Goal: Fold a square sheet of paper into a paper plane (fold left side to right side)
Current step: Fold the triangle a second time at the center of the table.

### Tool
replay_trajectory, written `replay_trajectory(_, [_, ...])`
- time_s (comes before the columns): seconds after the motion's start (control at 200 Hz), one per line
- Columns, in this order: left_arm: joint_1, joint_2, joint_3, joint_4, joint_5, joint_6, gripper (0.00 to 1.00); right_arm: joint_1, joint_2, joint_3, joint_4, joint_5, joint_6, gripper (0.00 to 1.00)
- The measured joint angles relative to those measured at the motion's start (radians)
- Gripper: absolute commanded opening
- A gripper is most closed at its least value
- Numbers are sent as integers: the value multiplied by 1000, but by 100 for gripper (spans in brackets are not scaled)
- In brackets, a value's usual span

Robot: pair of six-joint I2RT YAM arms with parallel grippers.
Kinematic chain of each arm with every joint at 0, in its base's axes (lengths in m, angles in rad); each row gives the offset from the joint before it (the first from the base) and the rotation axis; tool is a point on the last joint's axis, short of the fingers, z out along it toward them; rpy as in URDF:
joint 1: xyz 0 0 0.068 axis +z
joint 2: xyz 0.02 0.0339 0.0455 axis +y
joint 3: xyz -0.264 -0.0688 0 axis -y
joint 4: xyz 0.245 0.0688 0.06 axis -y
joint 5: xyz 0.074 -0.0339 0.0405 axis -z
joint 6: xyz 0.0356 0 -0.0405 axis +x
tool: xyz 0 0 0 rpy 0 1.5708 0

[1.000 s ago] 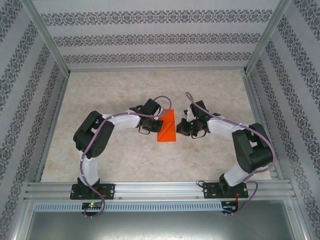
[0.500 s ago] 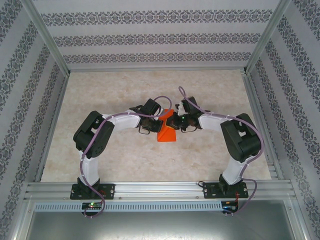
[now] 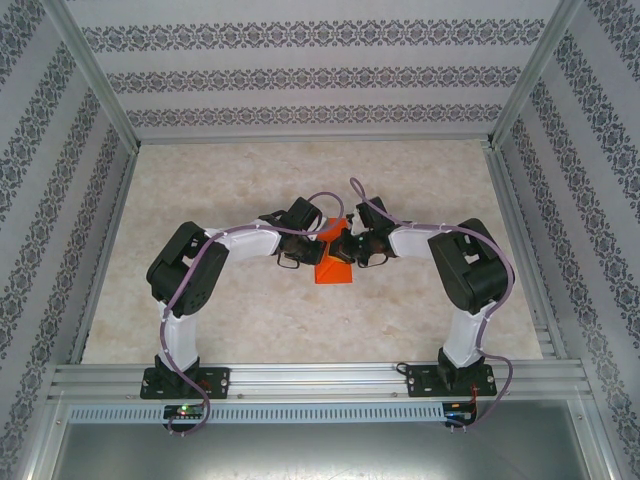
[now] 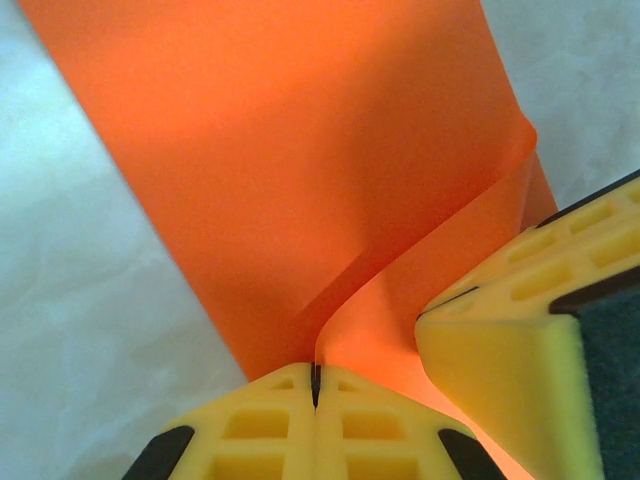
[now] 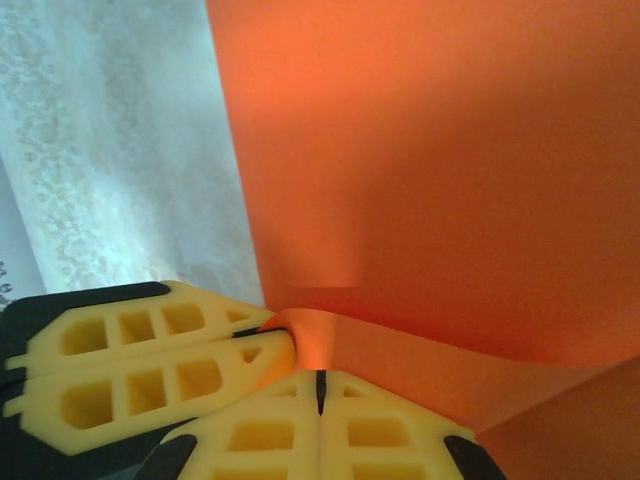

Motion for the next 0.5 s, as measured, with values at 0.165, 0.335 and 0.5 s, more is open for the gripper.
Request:
replay_trajectory(0.165, [0, 0, 0, 0, 0, 3, 1, 0, 0, 6, -34, 18, -26, 0])
replay_trajectory(0.335, [-1, 0, 2, 0, 0, 4, 2, 0, 0, 7, -57, 37, -50, 0])
replay_trajectory(0.5, [-1, 0, 2, 0, 0, 4, 2, -1, 0, 7, -68, 44, -59, 0])
